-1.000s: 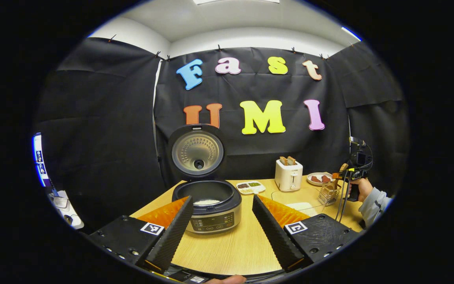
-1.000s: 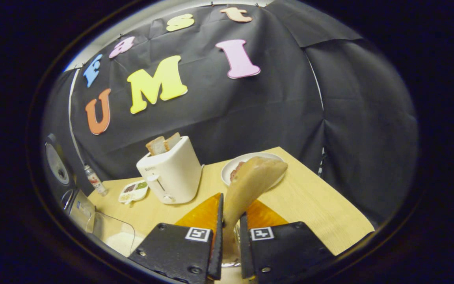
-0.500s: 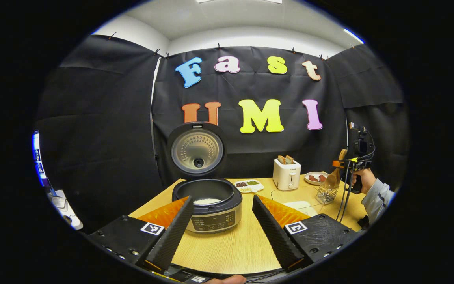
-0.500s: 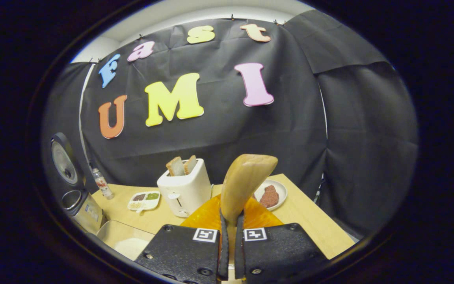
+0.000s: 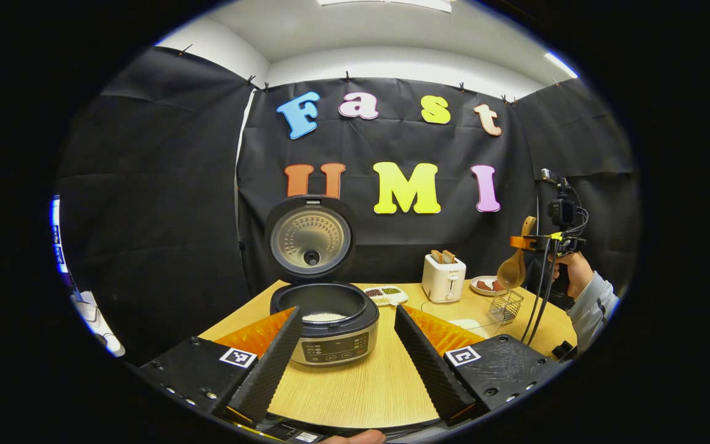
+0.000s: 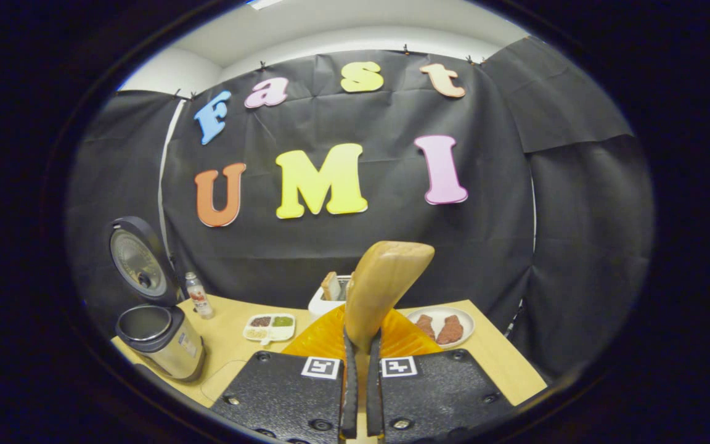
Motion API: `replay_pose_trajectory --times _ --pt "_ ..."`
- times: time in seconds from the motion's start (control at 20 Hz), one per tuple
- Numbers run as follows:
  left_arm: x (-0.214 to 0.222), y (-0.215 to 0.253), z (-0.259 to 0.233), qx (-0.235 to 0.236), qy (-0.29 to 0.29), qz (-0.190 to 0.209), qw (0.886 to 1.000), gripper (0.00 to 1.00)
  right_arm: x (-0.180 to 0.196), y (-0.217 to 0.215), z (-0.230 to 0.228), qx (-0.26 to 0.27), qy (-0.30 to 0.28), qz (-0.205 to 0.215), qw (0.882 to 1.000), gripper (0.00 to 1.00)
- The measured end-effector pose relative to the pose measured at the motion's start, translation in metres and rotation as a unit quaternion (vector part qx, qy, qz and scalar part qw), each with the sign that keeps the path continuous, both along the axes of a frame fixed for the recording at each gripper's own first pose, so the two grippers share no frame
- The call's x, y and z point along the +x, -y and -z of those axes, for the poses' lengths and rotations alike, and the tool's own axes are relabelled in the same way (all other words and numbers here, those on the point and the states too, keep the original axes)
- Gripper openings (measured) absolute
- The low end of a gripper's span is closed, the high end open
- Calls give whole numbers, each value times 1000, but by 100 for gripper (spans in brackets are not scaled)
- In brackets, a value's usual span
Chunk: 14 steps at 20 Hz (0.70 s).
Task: Close the left gripper, press the button to open the rice cooker; take a wooden spoon from the chopstick holder with the right hand, scoop a spoonful of rice and pour it into the rice cooker, then put the wooden spoon back into the chopstick holder.
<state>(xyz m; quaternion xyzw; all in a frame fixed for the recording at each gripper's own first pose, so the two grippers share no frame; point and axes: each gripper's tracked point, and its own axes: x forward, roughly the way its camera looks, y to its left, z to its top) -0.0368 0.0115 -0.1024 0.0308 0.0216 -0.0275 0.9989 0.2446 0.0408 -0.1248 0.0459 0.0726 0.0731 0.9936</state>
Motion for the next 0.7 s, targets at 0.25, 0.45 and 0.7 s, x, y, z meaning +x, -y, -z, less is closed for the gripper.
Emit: replay_pose_trajectory --times 0.25,0.45,0.7 --pt "-1 -6 -1 -6 0 0 1000 95 -7 -54 28 -11 -21 -33 999 11" --pt "-3 -8 -5 -4 6 2 1000 96 -9 -77 70 -21 -46 -45 998 11" --pt "-4 -5 -4 2 11 8 1000 95 -4 -78 123 -36 -90 -33 995 11"
